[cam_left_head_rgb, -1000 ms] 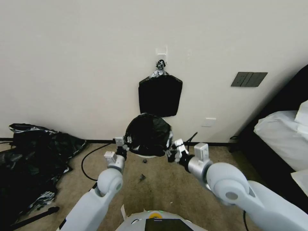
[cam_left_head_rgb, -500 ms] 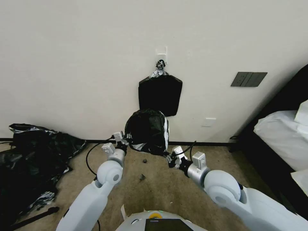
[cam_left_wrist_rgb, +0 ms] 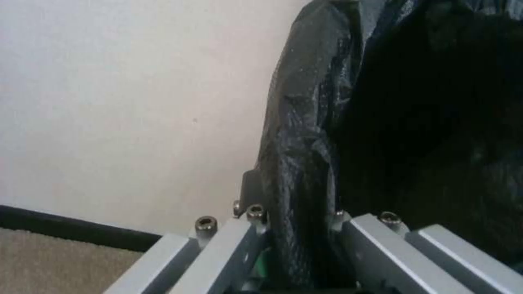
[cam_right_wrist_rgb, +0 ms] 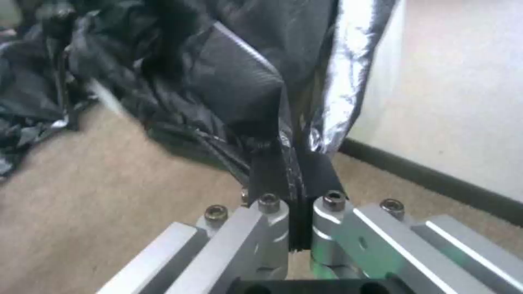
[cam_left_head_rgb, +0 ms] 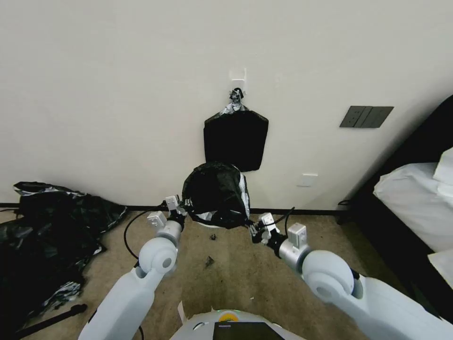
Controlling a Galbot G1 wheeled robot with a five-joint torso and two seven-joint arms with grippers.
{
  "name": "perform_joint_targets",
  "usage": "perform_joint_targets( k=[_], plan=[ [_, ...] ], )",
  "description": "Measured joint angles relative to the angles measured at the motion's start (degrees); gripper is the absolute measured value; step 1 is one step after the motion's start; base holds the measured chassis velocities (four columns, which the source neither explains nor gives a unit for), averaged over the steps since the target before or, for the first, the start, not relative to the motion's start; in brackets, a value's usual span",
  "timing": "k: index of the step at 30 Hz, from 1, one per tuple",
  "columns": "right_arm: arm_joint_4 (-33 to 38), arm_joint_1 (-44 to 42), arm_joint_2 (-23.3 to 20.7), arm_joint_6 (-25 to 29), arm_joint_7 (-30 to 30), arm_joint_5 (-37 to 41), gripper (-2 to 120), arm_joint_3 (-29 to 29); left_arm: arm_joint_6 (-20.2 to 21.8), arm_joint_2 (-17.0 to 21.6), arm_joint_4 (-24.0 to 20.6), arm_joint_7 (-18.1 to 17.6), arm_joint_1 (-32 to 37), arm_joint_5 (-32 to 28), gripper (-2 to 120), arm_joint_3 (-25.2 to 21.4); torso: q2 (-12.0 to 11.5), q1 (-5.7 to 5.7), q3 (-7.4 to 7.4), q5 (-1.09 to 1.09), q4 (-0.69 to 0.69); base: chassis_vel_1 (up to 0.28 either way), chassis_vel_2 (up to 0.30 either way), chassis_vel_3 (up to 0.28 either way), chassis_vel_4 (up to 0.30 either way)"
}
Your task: Place a trash bag onto the trash bin.
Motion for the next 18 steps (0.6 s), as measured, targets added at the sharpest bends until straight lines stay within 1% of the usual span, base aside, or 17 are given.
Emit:
perform_joint_targets(
  k=[2, 4, 5, 7, 10, 13, 15, 16, 17, 18],
  plan=[
    [0.0, -0.6, 0.0, 0.2, -0.8, -0.8, 0, -0.2, 0.0, 0.0, 0.2, -0.1, -0.3, -0.1, 1, 0.0, 0.0, 0.0, 0.0, 0.0, 0.0, 0.0, 0.0, 0.0, 0.0],
    [-0.3, -1.1, 0.0, 1.4, -3.4, -4.1, 2, -1.3, 0.2, 0.0, 0.7, -0.5, -1.0, -0.2, 1, 0.2, 0.0, 0.0, 0.0, 0.0, 0.0, 0.0, 0.0, 0.0, 0.0],
    [-0.3, -1.1, 0.0, 1.4, -3.4, -4.1, 2, -1.3, 0.2, 0.0, 0.7, -0.5, -1.0, -0.2, 1, 0.2, 0.0, 0.0, 0.0, 0.0, 0.0, 0.0, 0.0, 0.0, 0.0],
    [-0.5, -1.1, 0.0, 2.8, -7.5, -7.0, 0, -2.1, 0.4, -0.1, 1.1, -0.7, -1.5, -0.3, 1, 0.6, 0.0, 0.0, 0.0, 0.0, 0.01, 0.0, 0.0, 0.0, 0.0],
    [-0.5, -1.0, -0.3, 3.0, -9.6, -8.7, 0, -2.5, 0.6, -0.2, 1.2, -1.2, -1.9, -0.9, 1, 0.7, 0.0, 0.0, 0.0, 0.0, 0.01, 0.0, 0.0, 0.0, 0.0],
    [-0.7, -1.0, -0.5, 3.3, -9.6, -10.1, 0, -2.4, 0.9, -0.1, 1.2, -1.4, -2.1, -1.3, 1, 0.8, 0.0, 0.0, 0.0, 0.0, 0.01, 0.0, 0.0, 0.0, 0.0],
    [0.0, -1.0, -0.6, 3.3, -7.8, -10.4, 0, -1.8, 0.9, 0.1, 1.1, -1.4, -2.3, -1.3, 1, 0.8, 0.0, 0.0, 0.0, 0.01, 0.01, 0.0, 0.0, 0.0, 0.0],
    [1.2, -1.0, -0.8, 3.2, -5.9, -10.1, 7, -1.3, 0.9, 0.2, 1.2, -1.4, -2.4, -1.3, 1, 0.8, 0.0, 0.0, 0.0, 0.01, 0.01, 0.0, 0.0, 0.0, 0.0],
    [2.0, -1.0, -1.0, 3.1, -4.8, -9.7, 10, -0.9, 0.9, 0.3, 1.3, -1.4, -2.6, -1.3, 1, 0.8, 0.0, 0.0, 0.0, -0.01, 0.01, 0.0, 0.0, 0.0, 0.0],
    [2.0, -1.0, -1.0, 3.1, -4.8, -9.7, 10, -0.9, 0.9, 0.3, 1.3, -1.4, -2.6, -1.3, 1, 0.8, 0.0, 0.0, 0.0, -0.01, 0.01, 0.0, 0.0, 0.0, 0.0]
  ],
)
